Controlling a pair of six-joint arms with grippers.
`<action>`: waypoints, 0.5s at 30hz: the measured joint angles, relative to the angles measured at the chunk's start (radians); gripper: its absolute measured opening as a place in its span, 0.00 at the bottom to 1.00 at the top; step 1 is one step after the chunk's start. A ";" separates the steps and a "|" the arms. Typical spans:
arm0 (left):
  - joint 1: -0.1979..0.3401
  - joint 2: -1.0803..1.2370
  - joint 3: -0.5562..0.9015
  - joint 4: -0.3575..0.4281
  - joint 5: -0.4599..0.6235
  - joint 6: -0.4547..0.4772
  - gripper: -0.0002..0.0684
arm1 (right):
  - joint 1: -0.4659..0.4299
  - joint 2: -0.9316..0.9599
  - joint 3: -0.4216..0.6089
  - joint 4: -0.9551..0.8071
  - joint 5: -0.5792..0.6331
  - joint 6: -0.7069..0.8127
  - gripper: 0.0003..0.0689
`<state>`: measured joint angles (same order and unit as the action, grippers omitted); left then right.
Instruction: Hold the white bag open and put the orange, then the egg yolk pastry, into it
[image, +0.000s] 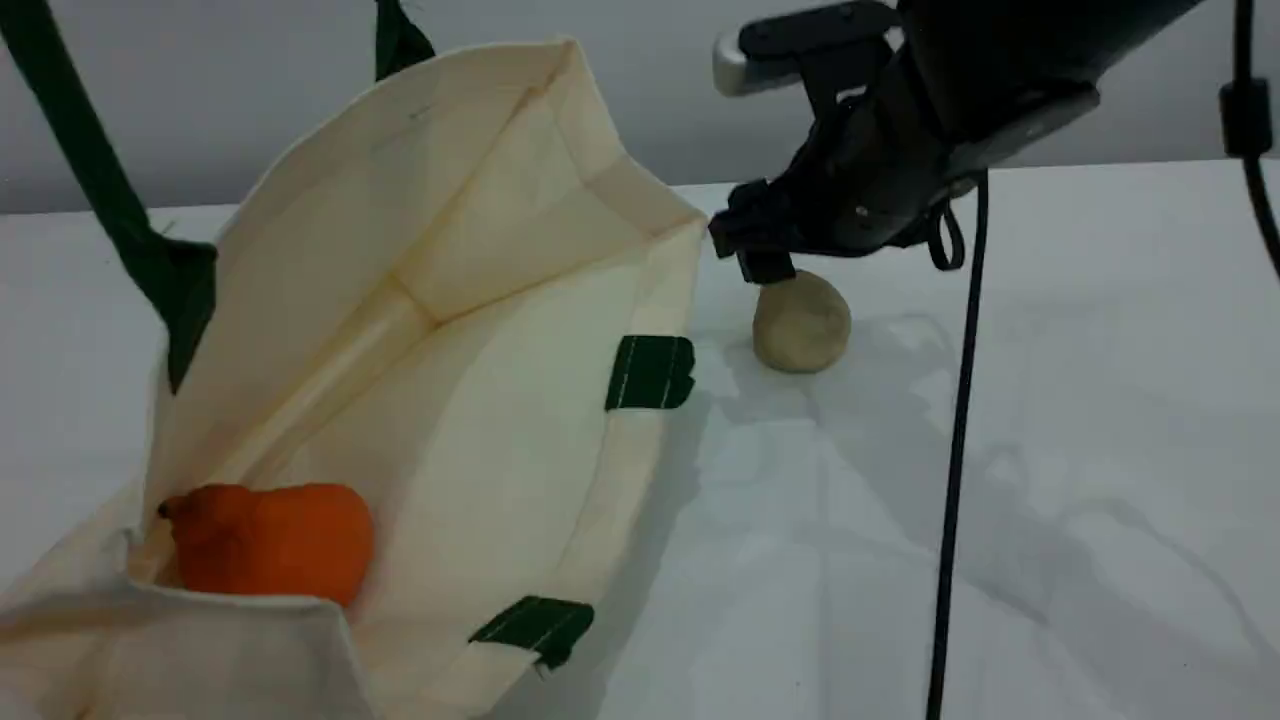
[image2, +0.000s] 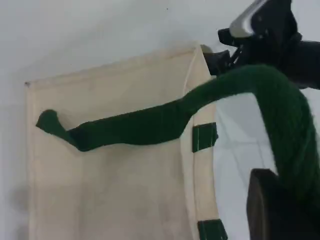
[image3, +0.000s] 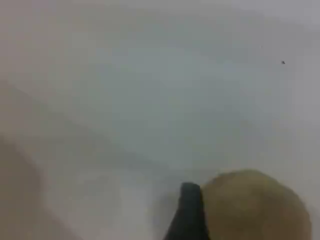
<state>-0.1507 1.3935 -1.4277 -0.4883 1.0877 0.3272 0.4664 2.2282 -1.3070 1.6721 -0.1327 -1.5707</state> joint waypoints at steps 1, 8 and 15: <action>0.000 0.000 0.000 0.000 0.000 0.000 0.11 | 0.000 0.011 -0.004 0.000 -0.014 0.000 0.79; 0.000 0.000 0.000 -0.004 0.000 0.000 0.11 | 0.001 0.067 -0.039 -0.035 -0.024 0.001 0.79; 0.000 0.000 0.000 -0.007 0.001 -0.004 0.11 | 0.001 0.077 -0.038 -0.022 -0.054 0.001 0.48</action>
<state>-0.1507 1.3935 -1.4277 -0.4955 1.0890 0.3235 0.4675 2.3050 -1.3452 1.6502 -0.1869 -1.5697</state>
